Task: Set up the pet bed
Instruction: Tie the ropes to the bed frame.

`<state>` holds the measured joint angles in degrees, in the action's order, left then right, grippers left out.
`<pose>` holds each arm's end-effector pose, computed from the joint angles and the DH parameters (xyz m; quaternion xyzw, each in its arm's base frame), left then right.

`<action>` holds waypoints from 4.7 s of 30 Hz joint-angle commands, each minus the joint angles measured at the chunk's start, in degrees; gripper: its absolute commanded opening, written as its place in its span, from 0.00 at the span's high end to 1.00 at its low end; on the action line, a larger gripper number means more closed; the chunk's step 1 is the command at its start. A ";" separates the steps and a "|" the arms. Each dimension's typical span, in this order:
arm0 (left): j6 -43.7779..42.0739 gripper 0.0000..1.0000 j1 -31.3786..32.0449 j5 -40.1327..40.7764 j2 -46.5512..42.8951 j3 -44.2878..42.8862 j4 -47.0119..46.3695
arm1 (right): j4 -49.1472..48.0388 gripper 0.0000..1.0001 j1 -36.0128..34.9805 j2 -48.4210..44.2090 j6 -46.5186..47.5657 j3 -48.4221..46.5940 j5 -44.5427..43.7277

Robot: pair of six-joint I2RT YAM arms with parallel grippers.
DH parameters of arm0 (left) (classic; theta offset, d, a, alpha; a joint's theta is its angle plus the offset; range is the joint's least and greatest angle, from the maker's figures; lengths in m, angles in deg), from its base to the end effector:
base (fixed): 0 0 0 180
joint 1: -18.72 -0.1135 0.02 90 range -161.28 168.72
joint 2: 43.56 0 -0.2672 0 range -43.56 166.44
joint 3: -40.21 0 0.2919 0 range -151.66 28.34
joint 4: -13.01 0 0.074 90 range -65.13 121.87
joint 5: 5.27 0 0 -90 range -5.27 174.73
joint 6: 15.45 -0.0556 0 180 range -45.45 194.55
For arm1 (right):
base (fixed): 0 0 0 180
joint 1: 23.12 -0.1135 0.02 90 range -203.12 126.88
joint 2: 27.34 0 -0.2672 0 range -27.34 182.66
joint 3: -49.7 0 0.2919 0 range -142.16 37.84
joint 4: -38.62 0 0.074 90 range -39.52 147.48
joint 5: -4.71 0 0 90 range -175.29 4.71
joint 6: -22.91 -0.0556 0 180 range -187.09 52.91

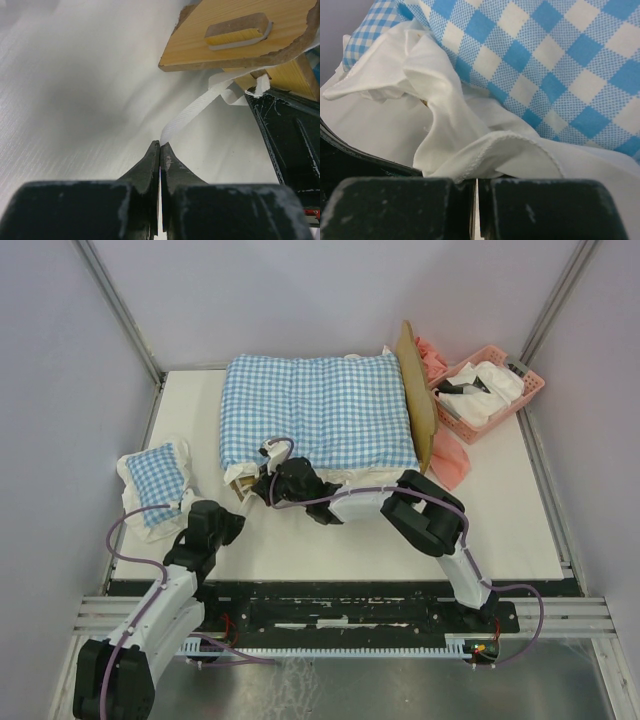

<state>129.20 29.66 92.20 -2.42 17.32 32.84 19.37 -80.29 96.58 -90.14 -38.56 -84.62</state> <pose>0.1954 -0.0304 0.1182 -0.3605 0.8221 -0.1874 0.3989 0.2871 0.4462 0.1284 -0.2383 0.7645 0.3895 0.4551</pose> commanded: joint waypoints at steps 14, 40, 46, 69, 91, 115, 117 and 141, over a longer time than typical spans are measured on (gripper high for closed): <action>1.31 0.66 -0.29 9.45 -2.50 -5.65 6.84 | -4.78 0.98 -3.83 -2.17 -7.44 4.08 -10.57; -12.11 0.64 -0.28 3.33 2.64 -7.87 -12.23 | -7.63 0.98 -3.97 -4.87 -9.71 5.57 -13.50; -11.89 0.65 -0.26 3.88 5.74 -7.81 -15.85 | -7.58 0.98 -3.96 -5.05 -10.12 6.06 -14.00; -8.48 0.69 -0.16 6.07 11.10 -4.08 -24.27 | -9.02 0.98 -3.98 -4.39 -10.61 6.43 -14.17; -5.65 0.77 -0.17 4.19 8.48 -3.04 -23.74 | -13.49 0.98 -3.95 -7.13 -10.00 11.22 -16.27; -5.26 0.65 -0.11 2.79 14.26 -1.62 -33.39 | -14.68 0.98 -3.94 -7.46 -8.97 12.24 -15.78; -5.27 0.65 -0.10 2.88 14.80 -1.76 -33.92 | -14.69 0.98 -3.95 -7.42 -8.94 12.32 -15.83; -3.57 0.97 -0.07 4.91 10.07 -0.92 -29.59 | -6.15 0.98 -3.25 -4.51 -3.57 5.36 -14.40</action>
<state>123.50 29.73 95.15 10.28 16.01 3.42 11.11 -83.85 91.95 -96.96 -28.13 -99.79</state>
